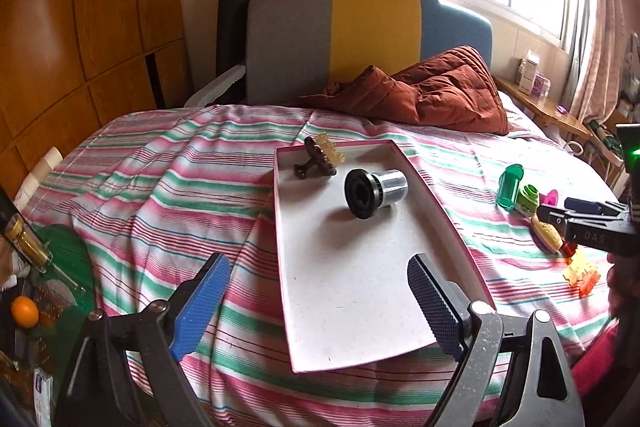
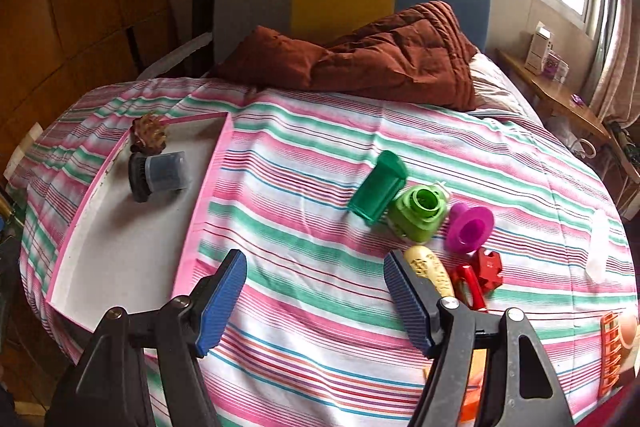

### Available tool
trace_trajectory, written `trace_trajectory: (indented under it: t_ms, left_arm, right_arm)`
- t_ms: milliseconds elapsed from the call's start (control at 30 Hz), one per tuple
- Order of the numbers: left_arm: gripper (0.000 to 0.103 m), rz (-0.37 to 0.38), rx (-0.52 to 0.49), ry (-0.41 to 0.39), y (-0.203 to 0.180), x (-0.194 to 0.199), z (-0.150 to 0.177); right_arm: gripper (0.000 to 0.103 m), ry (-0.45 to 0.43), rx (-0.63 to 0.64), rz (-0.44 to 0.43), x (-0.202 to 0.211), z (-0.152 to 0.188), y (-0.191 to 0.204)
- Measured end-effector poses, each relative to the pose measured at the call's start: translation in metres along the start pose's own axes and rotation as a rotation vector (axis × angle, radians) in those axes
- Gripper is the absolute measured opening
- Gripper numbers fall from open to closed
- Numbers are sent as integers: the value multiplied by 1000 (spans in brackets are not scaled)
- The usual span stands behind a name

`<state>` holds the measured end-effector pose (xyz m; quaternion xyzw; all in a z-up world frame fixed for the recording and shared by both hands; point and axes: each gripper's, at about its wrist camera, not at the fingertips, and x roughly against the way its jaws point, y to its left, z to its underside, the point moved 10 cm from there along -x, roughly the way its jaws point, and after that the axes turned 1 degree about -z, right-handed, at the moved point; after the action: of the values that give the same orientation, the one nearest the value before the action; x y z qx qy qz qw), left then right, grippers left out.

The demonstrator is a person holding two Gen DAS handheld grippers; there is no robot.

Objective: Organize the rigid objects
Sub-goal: 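Reach to the green cup and grasp it with the left gripper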

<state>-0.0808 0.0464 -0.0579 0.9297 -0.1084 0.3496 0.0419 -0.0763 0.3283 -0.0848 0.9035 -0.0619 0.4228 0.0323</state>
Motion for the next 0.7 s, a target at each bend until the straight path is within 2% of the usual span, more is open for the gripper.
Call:
trace_trajectory:
  t_ms: [267, 367, 467, 700]
  left_arm:
    - [95, 13, -46, 5, -22, -2, -4]
    - [95, 16, -69, 7, -32, -4, -6]
    - [95, 26, -91, 11, -44, -8, -9]
    - [95, 58, -155, 24, -77, -17, -11]
  right_arm:
    - [72, -71, -162, 113, 11, -3, -93]
    - [72, -63, -286, 146, 8, 7, -128]
    - [72, -96, -439, 104, 11, 7, -152]
    - [72, -114, -541, 87, 17, 11, -169]
